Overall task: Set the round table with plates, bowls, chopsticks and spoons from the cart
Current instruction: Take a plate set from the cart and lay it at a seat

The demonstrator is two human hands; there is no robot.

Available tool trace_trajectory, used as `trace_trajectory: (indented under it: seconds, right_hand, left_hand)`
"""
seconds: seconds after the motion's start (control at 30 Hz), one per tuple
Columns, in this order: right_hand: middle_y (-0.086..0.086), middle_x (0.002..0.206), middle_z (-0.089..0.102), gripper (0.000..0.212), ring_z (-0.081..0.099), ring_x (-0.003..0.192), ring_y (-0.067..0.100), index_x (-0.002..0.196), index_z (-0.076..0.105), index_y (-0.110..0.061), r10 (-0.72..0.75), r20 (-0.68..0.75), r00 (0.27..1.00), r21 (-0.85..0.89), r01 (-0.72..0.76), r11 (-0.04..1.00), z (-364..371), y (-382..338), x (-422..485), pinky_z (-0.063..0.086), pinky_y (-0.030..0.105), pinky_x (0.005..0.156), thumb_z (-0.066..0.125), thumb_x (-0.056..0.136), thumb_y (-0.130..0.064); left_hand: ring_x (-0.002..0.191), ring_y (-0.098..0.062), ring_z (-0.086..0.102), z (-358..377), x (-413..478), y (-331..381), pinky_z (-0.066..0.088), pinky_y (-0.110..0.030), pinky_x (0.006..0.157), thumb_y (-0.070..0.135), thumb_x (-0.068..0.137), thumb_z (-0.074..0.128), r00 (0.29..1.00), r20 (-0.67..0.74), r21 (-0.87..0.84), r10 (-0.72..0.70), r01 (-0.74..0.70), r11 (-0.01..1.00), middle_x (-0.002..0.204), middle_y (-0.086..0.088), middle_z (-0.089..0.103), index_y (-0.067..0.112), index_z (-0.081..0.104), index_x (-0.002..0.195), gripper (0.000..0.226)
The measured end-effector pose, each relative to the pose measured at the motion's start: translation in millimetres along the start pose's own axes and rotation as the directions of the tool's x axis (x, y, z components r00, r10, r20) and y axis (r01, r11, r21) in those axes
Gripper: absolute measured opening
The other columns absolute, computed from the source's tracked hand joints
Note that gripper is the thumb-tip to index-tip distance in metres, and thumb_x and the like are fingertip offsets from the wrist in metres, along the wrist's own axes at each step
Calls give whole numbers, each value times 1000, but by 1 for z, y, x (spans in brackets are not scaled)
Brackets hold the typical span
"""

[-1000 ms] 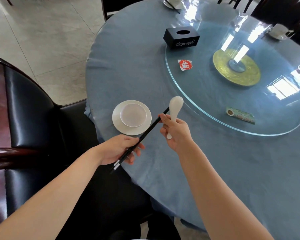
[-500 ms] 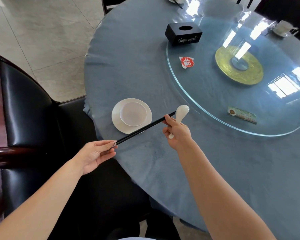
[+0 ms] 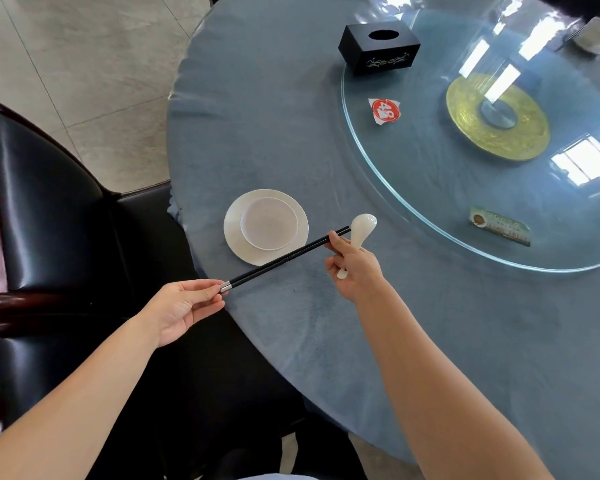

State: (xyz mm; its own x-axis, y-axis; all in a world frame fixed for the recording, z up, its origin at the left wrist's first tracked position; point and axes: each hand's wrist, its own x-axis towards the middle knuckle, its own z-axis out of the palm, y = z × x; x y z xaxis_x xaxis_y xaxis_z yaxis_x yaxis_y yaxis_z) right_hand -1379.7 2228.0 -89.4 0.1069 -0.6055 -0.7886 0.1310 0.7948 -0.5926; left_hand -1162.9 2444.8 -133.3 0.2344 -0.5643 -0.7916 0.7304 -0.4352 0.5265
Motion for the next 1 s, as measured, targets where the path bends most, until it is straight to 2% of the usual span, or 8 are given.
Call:
trace_trajectory:
  seconds: [0.13,0.27,0.5,0.7,1.0]
  right_hand:
    - [14,89,71,20,38,33,8,89,62,-5,22,-11,1000,-50,-23,998,2,5,17,46,23,47,80,81,-9]
    - [11,88,73,18,39,32,9,87,63,-6,112,-53,992,-41,-114,993,3,15,36,46,21,48,80,82,-8]
    - [5,65,73,17,42,38,9,86,66,-8,210,-109,972,47,-206,977,6,17,64,47,17,43,82,80,-9]
    - [8,72,71,17,28,42,8,82,64,-6,260,-113,959,74,-253,965,9,9,74,45,17,40,80,81,-8]
    - [8,79,70,16,29,32,6,84,61,-7,268,-110,957,35,-265,964,8,14,72,44,16,38,77,85,-9]
  left_hand:
    - [75,-19,72,-1,10,3,60,-27,65,-2,79,70,999,-53,16,5,-4,1000,99,-22,73,-6,74,100,22]
    - [76,-20,70,5,27,13,61,-28,64,-7,86,65,988,-153,34,37,-33,999,93,-21,71,-9,69,102,17]
    - [78,-22,65,25,55,28,62,-30,66,-10,89,62,973,-211,73,97,-83,994,89,-19,64,-8,66,93,7]
    - [81,-22,67,31,66,32,60,-26,63,-9,89,62,958,-247,67,147,-135,989,92,-18,66,-5,69,93,9]
    - [83,-22,67,30,63,26,60,-26,63,-8,89,62,954,-271,62,127,-115,991,94,-18,66,-5,68,96,10]
